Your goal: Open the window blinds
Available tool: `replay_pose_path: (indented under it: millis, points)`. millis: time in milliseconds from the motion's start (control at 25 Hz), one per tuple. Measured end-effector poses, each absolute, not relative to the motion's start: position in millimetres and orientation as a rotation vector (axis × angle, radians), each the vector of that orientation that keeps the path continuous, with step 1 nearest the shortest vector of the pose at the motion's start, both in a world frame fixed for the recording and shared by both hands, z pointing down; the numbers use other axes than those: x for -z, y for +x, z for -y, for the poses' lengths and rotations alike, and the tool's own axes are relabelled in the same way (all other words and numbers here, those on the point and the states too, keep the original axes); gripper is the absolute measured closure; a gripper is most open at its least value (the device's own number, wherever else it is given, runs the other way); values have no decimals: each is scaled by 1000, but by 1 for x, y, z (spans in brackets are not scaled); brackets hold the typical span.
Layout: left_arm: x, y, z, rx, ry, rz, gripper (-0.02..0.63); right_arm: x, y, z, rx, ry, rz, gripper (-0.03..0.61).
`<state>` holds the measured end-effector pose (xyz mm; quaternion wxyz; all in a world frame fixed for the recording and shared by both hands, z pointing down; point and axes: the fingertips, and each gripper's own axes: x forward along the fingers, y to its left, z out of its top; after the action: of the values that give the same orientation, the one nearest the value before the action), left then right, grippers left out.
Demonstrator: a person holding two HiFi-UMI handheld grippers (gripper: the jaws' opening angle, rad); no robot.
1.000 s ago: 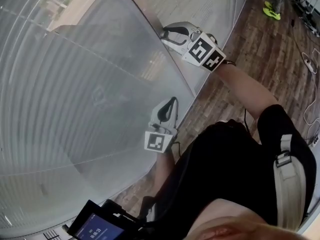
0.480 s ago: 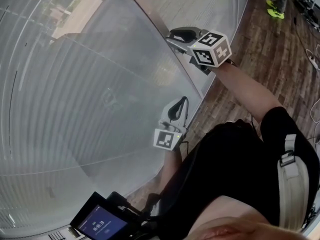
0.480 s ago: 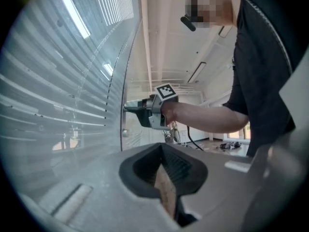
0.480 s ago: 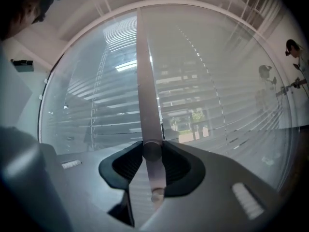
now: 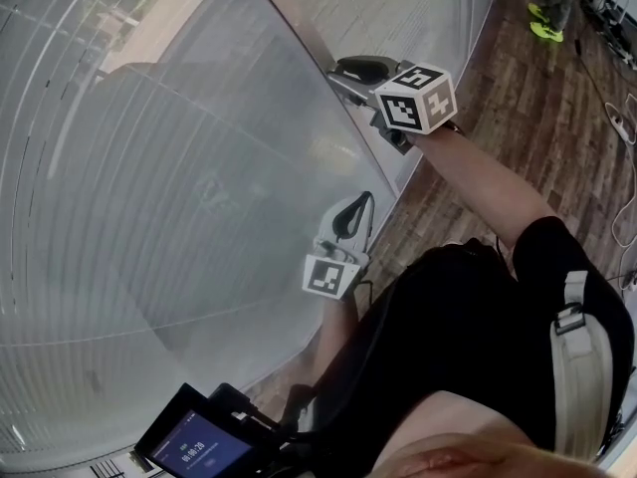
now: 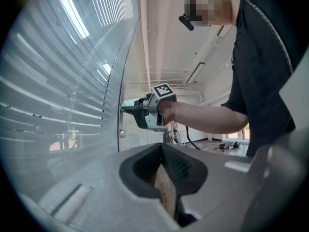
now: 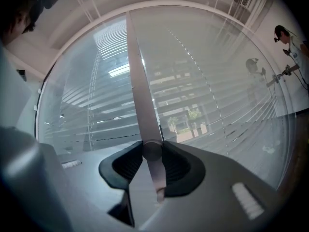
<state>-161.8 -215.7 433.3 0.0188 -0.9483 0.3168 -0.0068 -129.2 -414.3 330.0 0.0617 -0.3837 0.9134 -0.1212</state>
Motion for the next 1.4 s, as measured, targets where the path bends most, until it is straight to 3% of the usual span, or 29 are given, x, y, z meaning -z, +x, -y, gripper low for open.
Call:
replay_pose_path:
  millis: [400,480,640,1000,1320,1400]
  points:
    - [-434,-155,214,20,-2954,-971,611,-331,-133,415,256,-1158,-2822,448]
    - [-435,-154,212,11,-2959,-970,611,-333,-131,414,161,-1169,-2865,378]
    - [-434,-156,215,19,-2959,-983,611,-336,-134,406,-324,-1240,-3042,359]
    - [-432,-147,214,-12,-2946,-986,611,-342,-152,401,-2005,-1190,-3020,364]
    - [-433,-129,196,-23,-2927,-1019,611,-338,-140,381,-2210,-1161,-2897,407]
    - [-432,-126,192,-17,-2918,-1022,611,-338,-136,378,-2233,-1164,-2883,446]
